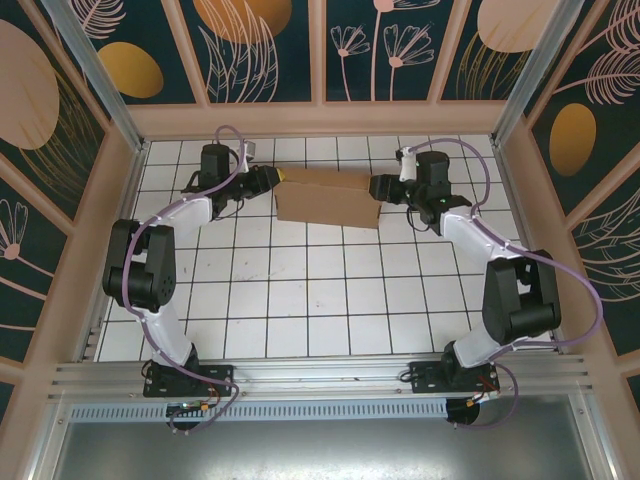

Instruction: Fold the paper box

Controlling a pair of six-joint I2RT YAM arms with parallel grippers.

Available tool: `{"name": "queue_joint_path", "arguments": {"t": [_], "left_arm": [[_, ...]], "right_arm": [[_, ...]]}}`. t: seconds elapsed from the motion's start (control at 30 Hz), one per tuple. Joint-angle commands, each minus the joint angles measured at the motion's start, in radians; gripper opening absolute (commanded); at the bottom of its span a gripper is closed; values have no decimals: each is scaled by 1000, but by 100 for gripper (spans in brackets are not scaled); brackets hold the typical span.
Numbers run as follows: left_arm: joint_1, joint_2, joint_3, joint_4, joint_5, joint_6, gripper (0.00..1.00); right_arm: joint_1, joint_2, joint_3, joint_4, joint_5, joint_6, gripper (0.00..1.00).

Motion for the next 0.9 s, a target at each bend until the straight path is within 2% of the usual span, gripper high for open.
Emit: {"name": "queue_joint_path", "arguments": {"t": [0.0,0.17,0.33,0.4,0.5,0.7,0.87], "left_arm": [[-13,83,-42,-249,-52,62,21],[-13,86,-29,-269,-46,81,22],[-15,81,-18,-286,-38,98,22],[-14,76,-17,-293,-39,106,22],[-14,72,-20,-298,-36,112,22],[-15,63,-29,-291,-26,108,23],[-14,57,-33,-287,-22,111,23]], "right_arm": [[10,-68,32,39,17,-153,66],[15,-58,84,14,-121,-375,67],[34,4,196,-169,-292,-679,79],[39,49,258,-268,-306,-813,86],[42,126,363,-401,-316,-946,90],[75,292,559,-622,-337,-1098,91],[91,414,710,-782,-319,-1151,88]]}}
